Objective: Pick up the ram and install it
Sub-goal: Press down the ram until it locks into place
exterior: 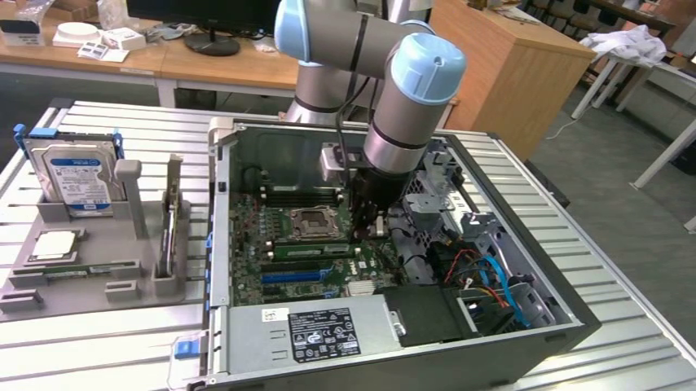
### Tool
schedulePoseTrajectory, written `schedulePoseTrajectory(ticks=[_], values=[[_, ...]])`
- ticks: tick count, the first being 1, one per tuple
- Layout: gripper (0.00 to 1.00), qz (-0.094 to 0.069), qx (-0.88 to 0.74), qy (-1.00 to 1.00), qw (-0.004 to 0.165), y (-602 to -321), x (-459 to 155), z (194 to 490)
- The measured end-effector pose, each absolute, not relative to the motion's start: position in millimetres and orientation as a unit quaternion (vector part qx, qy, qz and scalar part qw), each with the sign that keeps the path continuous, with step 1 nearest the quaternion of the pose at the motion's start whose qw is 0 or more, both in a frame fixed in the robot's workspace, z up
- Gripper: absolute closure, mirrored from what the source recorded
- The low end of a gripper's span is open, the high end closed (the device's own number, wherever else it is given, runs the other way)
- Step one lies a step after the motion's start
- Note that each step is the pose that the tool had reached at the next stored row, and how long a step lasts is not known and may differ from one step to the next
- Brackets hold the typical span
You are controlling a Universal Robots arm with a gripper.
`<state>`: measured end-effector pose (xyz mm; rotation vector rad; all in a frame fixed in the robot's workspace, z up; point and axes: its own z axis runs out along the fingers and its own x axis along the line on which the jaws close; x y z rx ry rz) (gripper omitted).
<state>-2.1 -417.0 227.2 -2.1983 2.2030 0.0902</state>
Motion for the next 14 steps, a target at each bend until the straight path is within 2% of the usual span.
schedulePoseTrajectory(ticks=[14], values=[[0.89, 0.029, -0.706, 0.707, 0.014, -418.1, -2.0, 226.8]])
